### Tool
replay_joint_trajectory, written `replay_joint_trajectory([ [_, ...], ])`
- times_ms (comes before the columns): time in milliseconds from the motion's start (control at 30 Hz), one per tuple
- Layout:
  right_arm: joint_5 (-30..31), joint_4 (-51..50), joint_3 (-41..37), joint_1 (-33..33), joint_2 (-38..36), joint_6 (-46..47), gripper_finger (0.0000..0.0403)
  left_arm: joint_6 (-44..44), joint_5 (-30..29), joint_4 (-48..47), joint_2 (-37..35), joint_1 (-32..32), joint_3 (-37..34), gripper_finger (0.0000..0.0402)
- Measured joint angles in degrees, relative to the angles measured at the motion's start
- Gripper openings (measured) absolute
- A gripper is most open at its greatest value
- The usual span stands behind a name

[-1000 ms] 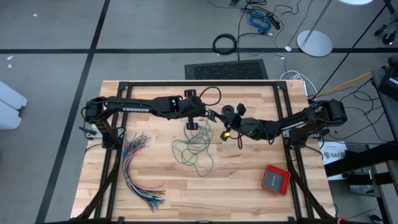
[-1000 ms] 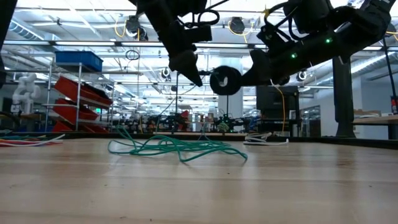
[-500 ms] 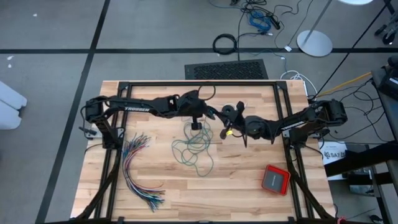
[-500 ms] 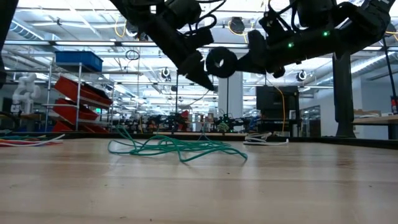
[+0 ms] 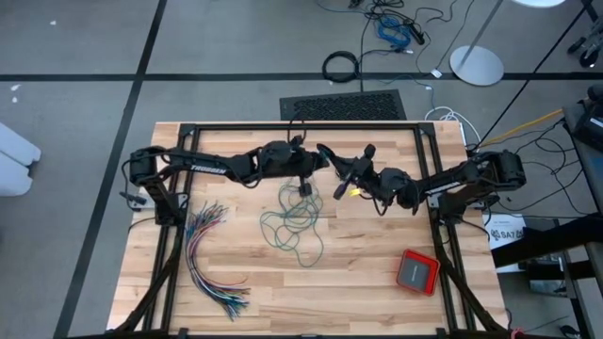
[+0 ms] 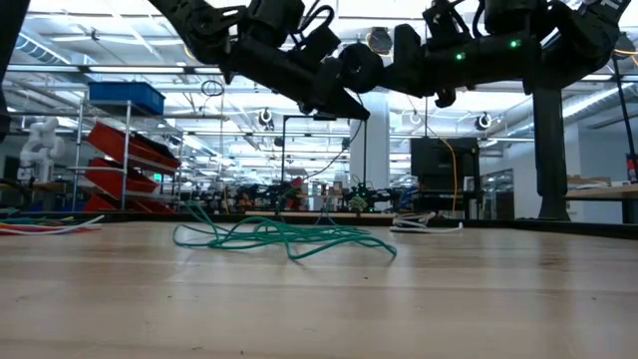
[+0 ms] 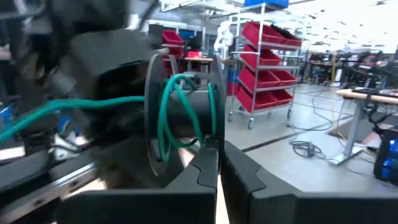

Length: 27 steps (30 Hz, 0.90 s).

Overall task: Coil cords
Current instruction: Coil the green wire onto the spool

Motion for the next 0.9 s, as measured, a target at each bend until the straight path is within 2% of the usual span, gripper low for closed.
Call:
replay_joint_trajectory([
  [300,-0.23,3.41,0.01,-0.57,-0.04,-1.70,0.0000,-1.26,-0.23,14.73,0.00,0.01,-5.93,0.0007],
  [433,-0.25,4.93,0.02,-1.14,-0.46,-2.51,0.0000,-2.10,-0.79,18.23,0.10,0.11,-7.42,0.0009],
  [633,-2.81,5.66,0.02,-2.24,-1.29,-0.82,0.0000,-3.10,-1.50,25.72,1.07,0.11,-9.09,0.0010],
  [900,-3.14,6.37,0.02,-2.40,-1.40,-0.15,0.0000,-4.59,-2.35,28.17,3.56,0.11,-9.32,0.0011],
])
